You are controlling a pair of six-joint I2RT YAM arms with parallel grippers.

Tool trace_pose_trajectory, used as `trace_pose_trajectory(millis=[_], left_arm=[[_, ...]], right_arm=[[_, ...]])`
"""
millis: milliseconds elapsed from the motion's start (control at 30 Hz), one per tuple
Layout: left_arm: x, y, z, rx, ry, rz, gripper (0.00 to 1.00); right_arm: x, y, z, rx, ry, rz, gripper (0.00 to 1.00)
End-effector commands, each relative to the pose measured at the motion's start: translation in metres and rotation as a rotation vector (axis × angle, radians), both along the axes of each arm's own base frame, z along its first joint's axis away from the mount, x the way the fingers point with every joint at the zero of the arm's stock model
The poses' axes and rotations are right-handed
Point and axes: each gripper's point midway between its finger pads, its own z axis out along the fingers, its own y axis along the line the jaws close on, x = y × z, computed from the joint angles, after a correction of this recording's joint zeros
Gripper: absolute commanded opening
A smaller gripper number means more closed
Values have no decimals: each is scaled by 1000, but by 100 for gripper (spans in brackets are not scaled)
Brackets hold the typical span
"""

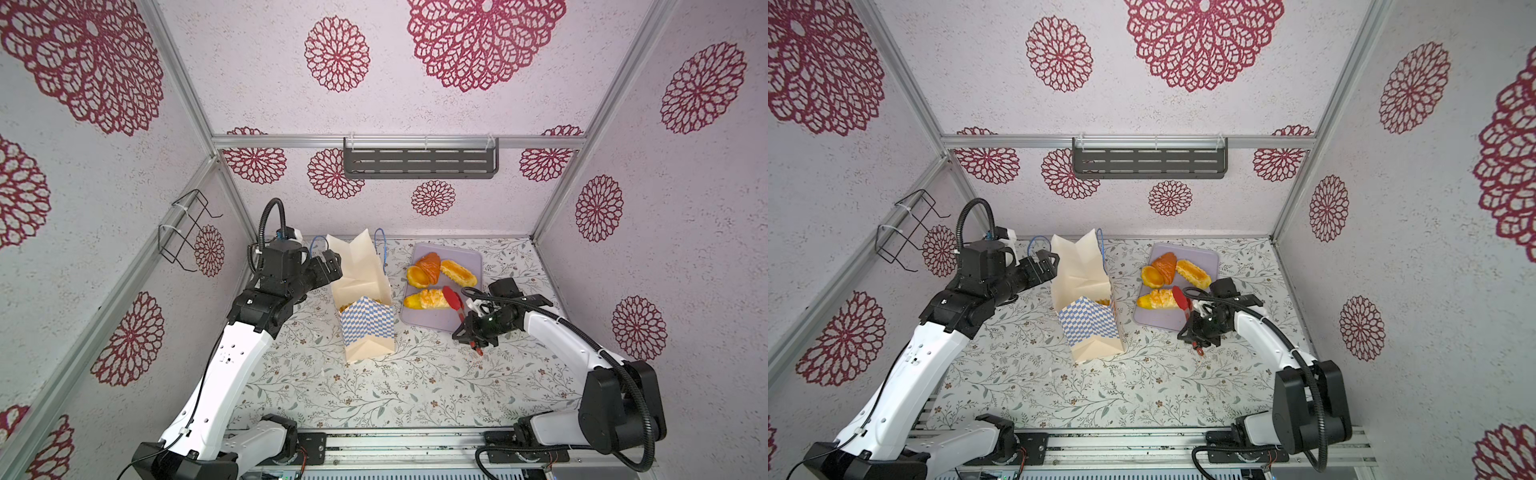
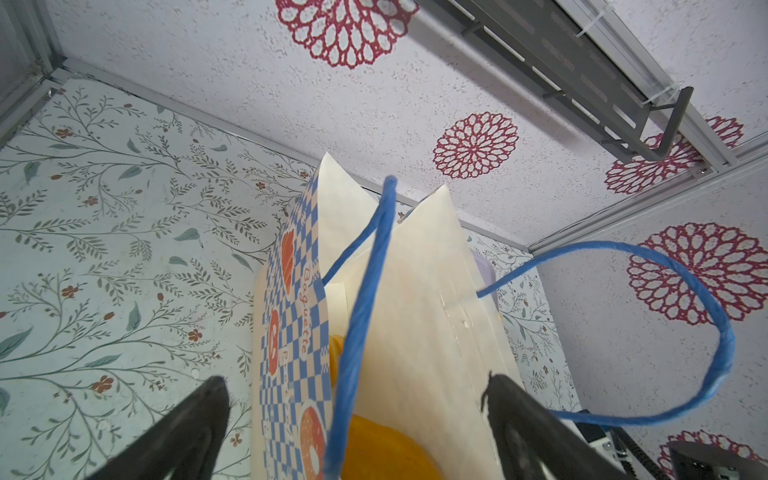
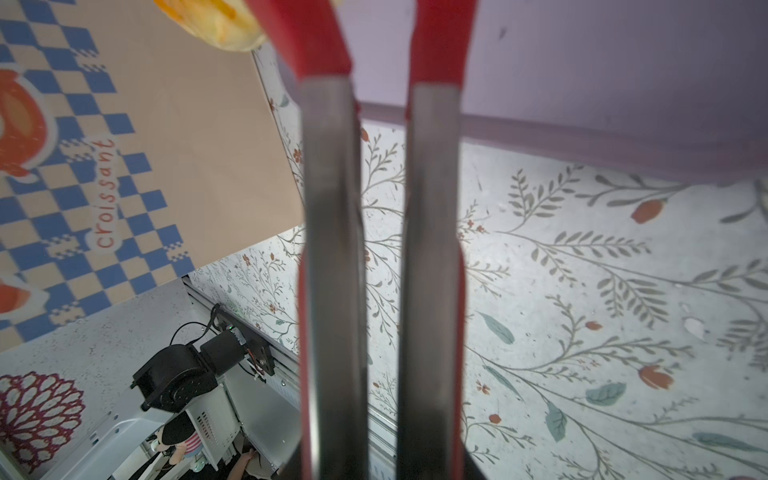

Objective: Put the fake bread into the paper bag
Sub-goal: 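Close the tongs on the orange-streaked bun with the right gripper, then lift the streaked bun in the tongs and carry it over the bag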

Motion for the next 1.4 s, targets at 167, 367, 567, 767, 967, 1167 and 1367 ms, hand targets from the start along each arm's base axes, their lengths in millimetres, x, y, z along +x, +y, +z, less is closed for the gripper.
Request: trace_pose_trajectory(millis=[167,367,567,767,967,1167,1367], left_arm=[[1,5,5,7,-1,17,86],[1,6,7,9,2,21,69],[1,7,9,2,4,26,44],[1,6,5,-4,17,27,27],[0,7,4,-3,25,35,14],[-1,9,2,-5,26,44,3],[-1,10,1,-4,32,46,0]], right_arm=[[34,-4,88,-10,-265,-1,25],[52,6,162,15,-464,14,25],[58,36,234,92,-667,74,25],[44,79,289,199,-846,181,25],[20,116,302,230,-914,307,26],[14,137,275,88,-891,386,25],[14,142,250,-30,-868,422,24]])
